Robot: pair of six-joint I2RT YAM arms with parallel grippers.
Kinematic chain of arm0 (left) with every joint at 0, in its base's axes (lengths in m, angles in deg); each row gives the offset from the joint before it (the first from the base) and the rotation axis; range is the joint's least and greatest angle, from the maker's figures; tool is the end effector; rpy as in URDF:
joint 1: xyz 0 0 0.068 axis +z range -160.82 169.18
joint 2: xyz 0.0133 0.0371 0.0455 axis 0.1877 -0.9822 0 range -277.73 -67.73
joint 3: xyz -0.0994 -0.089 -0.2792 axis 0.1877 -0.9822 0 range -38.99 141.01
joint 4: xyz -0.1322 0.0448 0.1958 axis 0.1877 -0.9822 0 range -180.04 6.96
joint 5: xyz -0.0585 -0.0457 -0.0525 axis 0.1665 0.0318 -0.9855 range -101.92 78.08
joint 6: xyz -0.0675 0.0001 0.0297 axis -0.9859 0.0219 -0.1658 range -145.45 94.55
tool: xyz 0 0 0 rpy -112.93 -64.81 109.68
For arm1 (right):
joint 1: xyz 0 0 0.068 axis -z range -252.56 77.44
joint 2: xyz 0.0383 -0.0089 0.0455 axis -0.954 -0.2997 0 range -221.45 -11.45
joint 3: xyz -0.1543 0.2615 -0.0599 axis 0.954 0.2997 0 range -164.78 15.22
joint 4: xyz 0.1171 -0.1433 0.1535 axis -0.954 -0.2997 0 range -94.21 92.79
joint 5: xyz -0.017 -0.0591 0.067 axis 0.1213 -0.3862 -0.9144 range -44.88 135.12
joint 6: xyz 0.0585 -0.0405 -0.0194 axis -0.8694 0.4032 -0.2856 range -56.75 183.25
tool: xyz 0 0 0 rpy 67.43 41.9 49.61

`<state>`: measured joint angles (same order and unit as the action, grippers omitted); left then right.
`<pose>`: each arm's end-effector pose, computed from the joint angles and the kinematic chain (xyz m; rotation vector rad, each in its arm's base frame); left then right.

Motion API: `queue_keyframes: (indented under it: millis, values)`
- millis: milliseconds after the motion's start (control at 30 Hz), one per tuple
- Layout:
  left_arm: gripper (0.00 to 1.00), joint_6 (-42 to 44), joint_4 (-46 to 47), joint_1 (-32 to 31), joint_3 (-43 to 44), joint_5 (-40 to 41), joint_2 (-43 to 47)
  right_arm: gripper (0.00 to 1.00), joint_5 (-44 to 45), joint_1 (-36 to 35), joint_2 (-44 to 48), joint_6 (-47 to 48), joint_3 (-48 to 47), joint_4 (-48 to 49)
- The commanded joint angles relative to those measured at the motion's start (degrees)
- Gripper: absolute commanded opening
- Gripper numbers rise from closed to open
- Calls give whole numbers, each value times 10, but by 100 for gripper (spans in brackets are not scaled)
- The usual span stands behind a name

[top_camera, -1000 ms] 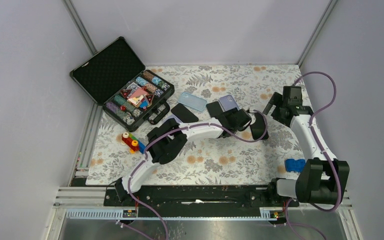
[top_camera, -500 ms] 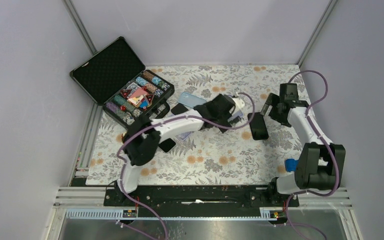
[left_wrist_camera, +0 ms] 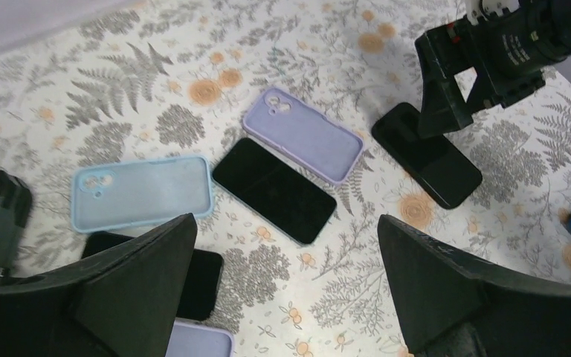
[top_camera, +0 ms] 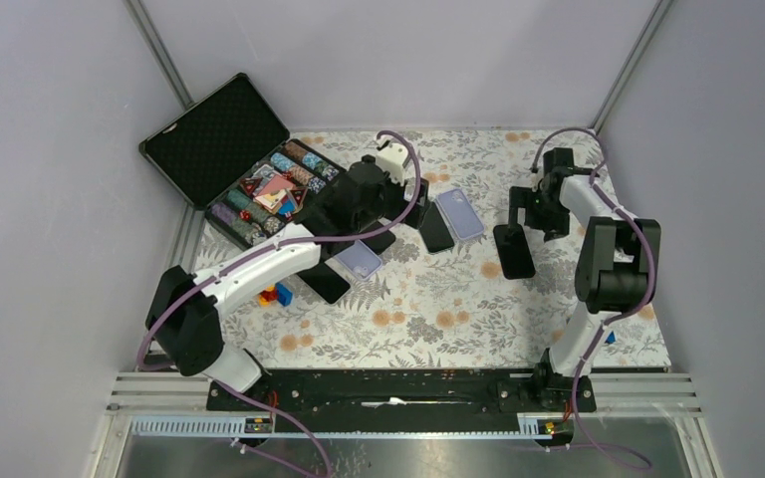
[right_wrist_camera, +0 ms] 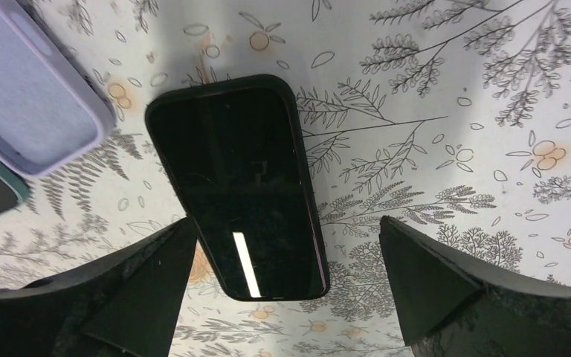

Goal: Take the phone out of the phone case
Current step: Move the phone to the center of the board.

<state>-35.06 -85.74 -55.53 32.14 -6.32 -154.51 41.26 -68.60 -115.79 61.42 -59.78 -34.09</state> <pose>0.2615 -0.2502 0.3699 0.5162 1.8573 -0.5510 0.3721 -0.0217 0.2252 0.1180 2.7219 0.0812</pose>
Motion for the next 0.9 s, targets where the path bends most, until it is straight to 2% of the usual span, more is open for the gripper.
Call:
queue_keyframes:
  millis: [0, 133, 300, 367, 467, 633, 867]
  values:
    - [99, -49, 31, 11, -26, -38, 1, 100, -30, 1, -24, 83, -22, -51]
    - [99, -55, 38, 12, -41, -8, -1, 100, -76, -3, -33, 97, -15, -47]
    - [99, -57, 34, 12, -42, 2, -2, 100, -64, -13, -52, 98, -17, -48]
    - [99, -56, 34, 12, -42, 7, -1, 96, -69, -14, -58, 98, -22, -55]
    - [99, -59, 41, 12, -51, 33, 3, 100, -73, -15, -58, 96, -24, -55]
    - [99, -60, 46, 12, -64, 66, 4, 90, -72, -20, -68, 89, -31, -53]
    - [99, -57, 43, 12, -58, 68, 0, 76, -66, -37, -91, 88, -54, -66]
